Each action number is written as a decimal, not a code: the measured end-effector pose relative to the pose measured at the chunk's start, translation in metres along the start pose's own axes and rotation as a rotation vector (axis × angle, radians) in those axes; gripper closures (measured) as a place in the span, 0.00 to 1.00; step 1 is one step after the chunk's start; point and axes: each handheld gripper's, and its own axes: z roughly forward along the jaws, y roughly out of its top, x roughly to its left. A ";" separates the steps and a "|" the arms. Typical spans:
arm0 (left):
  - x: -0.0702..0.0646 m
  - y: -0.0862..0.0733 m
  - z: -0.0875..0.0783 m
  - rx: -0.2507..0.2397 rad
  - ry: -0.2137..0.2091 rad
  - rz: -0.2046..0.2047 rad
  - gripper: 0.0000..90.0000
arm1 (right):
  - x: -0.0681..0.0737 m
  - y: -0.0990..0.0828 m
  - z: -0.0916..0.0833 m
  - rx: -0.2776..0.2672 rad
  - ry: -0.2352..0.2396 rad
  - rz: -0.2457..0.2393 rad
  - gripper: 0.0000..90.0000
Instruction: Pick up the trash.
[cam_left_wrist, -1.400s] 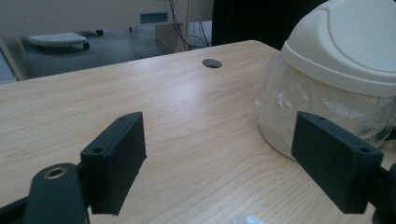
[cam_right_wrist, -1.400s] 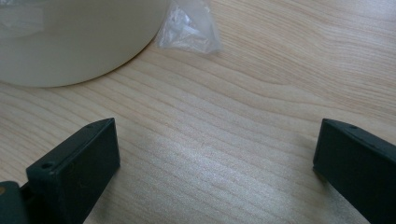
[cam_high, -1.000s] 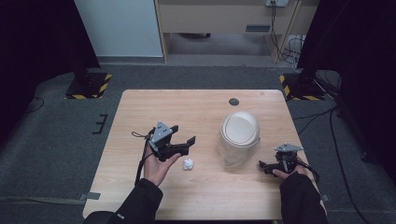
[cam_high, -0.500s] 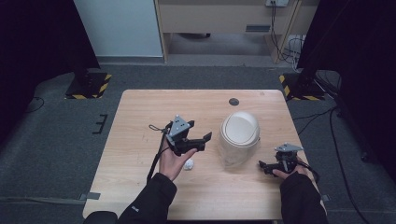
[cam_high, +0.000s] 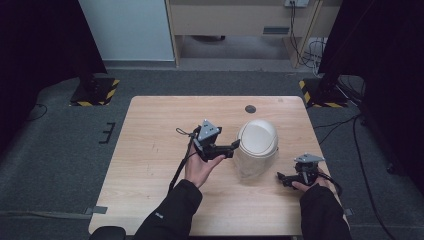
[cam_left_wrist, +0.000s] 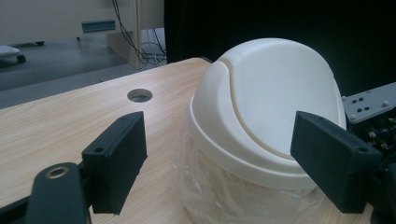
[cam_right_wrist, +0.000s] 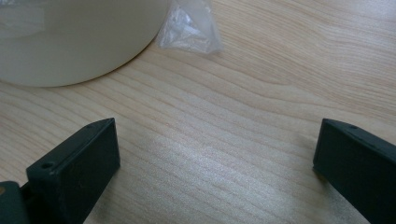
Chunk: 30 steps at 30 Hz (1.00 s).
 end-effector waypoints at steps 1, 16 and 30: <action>-0.001 0.000 0.003 0.003 -0.003 -0.001 0.20 | 0.000 0.000 0.000 -0.001 0.000 0.000 0.01; -0.012 -0.002 0.033 0.057 -0.018 0.006 0.20 | 0.000 0.000 0.000 -0.001 0.000 0.001 0.01; -0.009 -0.002 0.048 0.096 0.010 0.005 0.18 | 0.000 0.000 0.000 0.000 0.000 0.000 0.01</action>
